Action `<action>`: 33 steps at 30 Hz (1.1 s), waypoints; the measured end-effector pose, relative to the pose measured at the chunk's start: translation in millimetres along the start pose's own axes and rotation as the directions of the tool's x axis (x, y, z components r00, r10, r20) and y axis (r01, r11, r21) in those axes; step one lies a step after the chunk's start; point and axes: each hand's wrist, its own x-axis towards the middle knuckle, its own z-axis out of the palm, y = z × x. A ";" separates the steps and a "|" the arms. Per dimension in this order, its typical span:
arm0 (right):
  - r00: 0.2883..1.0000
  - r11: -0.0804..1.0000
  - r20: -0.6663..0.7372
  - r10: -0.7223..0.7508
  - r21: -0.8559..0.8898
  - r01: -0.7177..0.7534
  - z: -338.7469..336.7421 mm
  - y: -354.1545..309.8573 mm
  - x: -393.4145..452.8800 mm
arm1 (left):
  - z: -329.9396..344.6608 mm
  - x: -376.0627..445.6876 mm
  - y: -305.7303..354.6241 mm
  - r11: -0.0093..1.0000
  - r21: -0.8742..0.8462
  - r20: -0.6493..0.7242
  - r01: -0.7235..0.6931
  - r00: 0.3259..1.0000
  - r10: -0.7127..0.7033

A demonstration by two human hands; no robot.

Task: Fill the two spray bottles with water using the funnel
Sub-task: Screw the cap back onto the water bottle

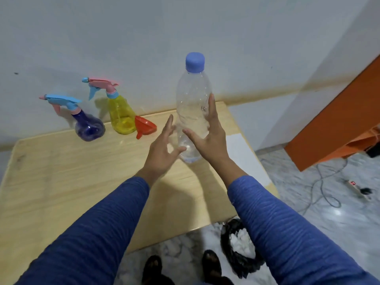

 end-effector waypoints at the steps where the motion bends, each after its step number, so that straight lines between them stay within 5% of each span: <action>1: 0.999 1.000 -0.031 0.011 -0.009 -0.011 3.4 -2.1 -1.2 | -8.6 4.7 -9.1 0.997 0.083 0.010 -0.006 1.000 0.005; 4: 0.992 0.996 -0.115 0.049 -0.064 -0.056 14.6 -6.9 -4.0 | -34.8 25.3 -40.3 0.938 0.338 0.040 -0.082 0.997 0.072; 8: 0.978 0.986 -0.196 0.071 -0.134 -0.099 29.0 -15.4 -2.5 | -62.5 56.0 -75.9 0.698 0.650 0.172 -0.300 0.953 0.249; 11: 0.969 0.978 -0.229 0.095 -0.161 -0.134 37.0 -22.9 -0.8 | -73.4 72.6 -87.9 0.607 0.707 0.223 -0.363 0.929 0.296; 17: 0.958 0.961 -0.262 0.118 -0.213 -0.177 44.3 -29.7 6.2 | -82.4 92.4 -95.7 0.646 0.669 0.276 -0.368 0.930 0.243; 19: 0.958 0.960 -0.257 0.125 -0.214 -0.183 44.8 -30.2 11.0 | -82.5 96.5 -101.0 0.789 0.533 0.247 -0.306 0.948 0.201; 21: 0.960 0.960 -0.251 0.123 -0.215 -0.179 44.1 -29.2 18.1 | -80.8 95.8 -93.2 0.959 0.220 0.195 -0.178 0.971 0.135; 24: 0.965 0.961 -0.242 0.105 -0.226 -0.161 41.8 -26.9 34.7 | -70.2 97.4 -76.6 0.998 0.056 0.083 -0.037 0.996 0.032; 26: 0.966 0.964 -0.241 0.092 -0.220 -0.147 40.5 -25.7 49.8 | -60.3 100.5 -69.5 0.995 -0.091 -0.039 0.051 0.998 -0.054; 29: 0.968 0.974 -0.244 0.067 -0.196 -0.117 37.1 -19.0 75.9 | -41.1 100.2 -62.3 0.839 -0.495 -0.097 0.225 0.946 -0.311; 33: 0.981 0.983 -0.192 0.036 -0.168 -0.069 34.1 -5.3 112.0 | -13.1 99.8 -64.4 0.715 -0.655 -0.158 0.244 0.882 -0.445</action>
